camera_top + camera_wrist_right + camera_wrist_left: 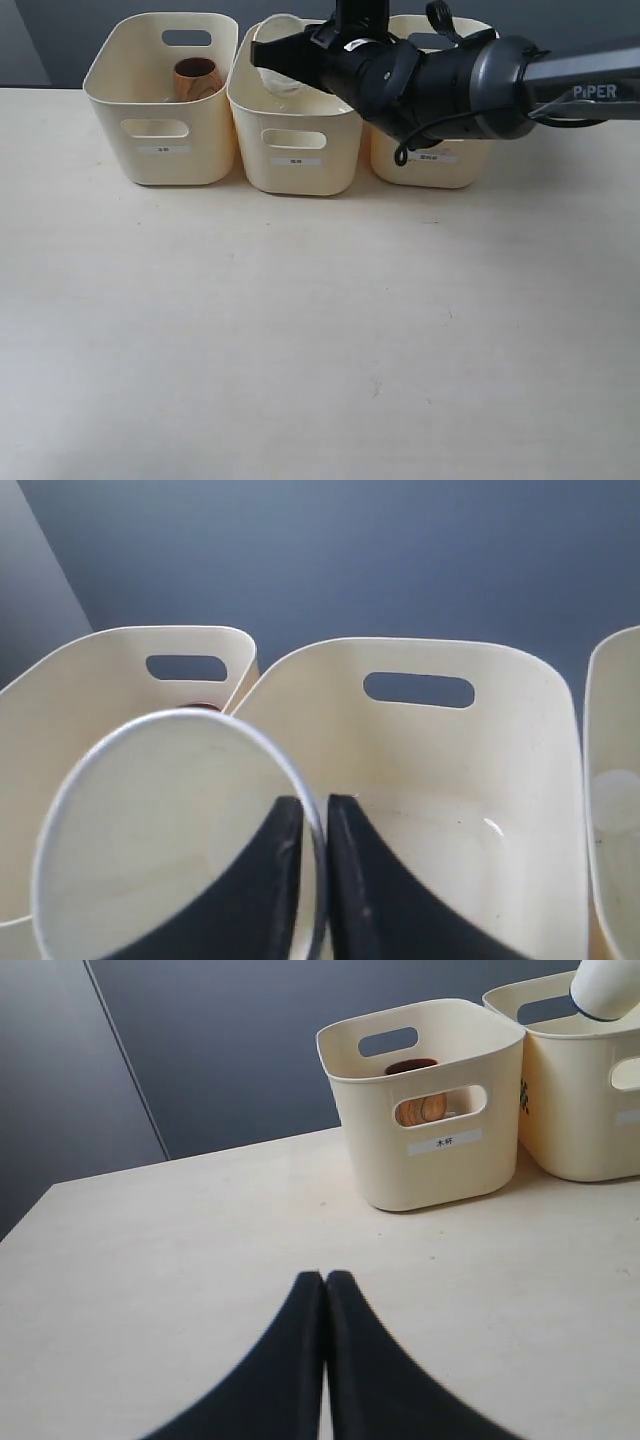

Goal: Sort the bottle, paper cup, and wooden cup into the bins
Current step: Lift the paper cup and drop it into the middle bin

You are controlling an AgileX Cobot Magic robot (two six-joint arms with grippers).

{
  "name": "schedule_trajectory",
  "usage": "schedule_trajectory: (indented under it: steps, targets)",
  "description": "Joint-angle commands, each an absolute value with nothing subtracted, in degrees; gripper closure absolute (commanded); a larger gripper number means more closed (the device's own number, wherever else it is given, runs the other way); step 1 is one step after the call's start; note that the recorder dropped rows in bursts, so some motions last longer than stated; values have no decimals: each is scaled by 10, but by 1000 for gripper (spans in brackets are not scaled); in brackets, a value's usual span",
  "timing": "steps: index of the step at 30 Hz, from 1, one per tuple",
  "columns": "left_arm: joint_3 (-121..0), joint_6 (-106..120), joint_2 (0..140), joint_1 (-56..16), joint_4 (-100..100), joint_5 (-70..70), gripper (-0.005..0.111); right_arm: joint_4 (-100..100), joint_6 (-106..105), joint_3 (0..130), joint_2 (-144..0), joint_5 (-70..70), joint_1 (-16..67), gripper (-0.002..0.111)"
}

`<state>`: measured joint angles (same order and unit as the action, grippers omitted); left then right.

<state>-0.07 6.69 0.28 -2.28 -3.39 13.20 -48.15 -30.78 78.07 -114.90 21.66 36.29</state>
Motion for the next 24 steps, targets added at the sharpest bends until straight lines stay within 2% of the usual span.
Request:
schedule_trajectory:
  steps: [1,3,12,24]
  targets:
    - [0,66,0,-25,-38,129,107,-481,-314,784,-1149,201,360,65]
    - [0,66,0,-25,-37,129,107,-488,-314,784,-1149,195,360,57]
    - [0,66,0,-25,-37,129,107,-510,-346,784,-1102,112,360,60]
    - [0,66,0,-25,-37,129,107,-510,-434,680,-883,62,360,60]
